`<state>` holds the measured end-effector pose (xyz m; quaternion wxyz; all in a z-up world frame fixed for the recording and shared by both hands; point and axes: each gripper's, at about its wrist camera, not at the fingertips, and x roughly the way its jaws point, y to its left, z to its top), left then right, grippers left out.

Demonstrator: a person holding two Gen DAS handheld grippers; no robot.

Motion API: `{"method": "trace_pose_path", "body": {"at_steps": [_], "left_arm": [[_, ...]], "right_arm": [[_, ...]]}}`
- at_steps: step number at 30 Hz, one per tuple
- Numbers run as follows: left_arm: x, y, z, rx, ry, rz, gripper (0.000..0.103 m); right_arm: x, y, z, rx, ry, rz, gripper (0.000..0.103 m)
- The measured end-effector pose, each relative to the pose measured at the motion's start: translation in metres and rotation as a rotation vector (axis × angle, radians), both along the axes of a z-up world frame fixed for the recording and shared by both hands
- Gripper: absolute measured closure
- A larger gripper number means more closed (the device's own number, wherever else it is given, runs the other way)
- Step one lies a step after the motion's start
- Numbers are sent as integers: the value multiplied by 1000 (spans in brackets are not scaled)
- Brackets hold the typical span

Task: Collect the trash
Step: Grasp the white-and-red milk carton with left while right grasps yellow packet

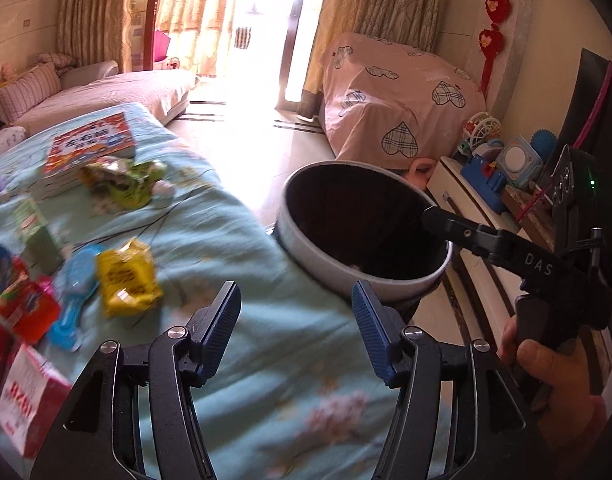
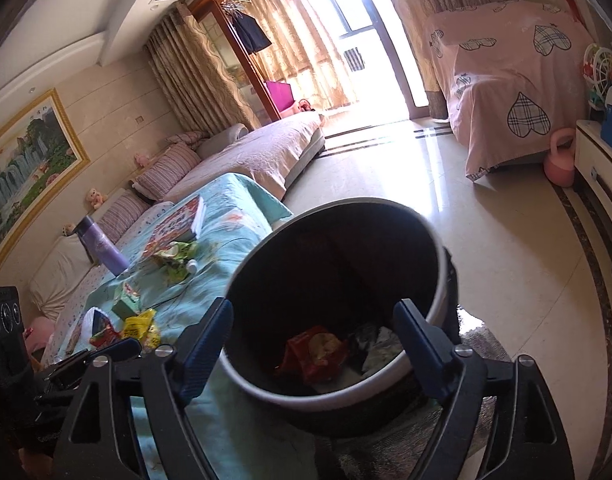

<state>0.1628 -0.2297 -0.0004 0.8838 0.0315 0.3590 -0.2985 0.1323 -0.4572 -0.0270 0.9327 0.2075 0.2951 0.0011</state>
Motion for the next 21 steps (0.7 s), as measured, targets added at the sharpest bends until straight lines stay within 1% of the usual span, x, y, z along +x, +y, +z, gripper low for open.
{"method": "trace_pose_path", "body": {"at_steps": [2,10,15,19,21], "left_arm": [[-7,16,-2,7,-5,21,44],[-27,89,-13,4,20,135,44],[-36,127,-16,2,18,221,44],[-38,152,-18,-15,30,269,44],[-37,163,-17,-20,32,283,42]], "right_arm": [[-4,13,0,-1,-3,22,12],[-10,71,-7,14,17,126,12],[-7,106,-9,9,34,190,12],[-2,128,-13,4,52,238,12],[1,140,-16,-1,63,263,12]]}}
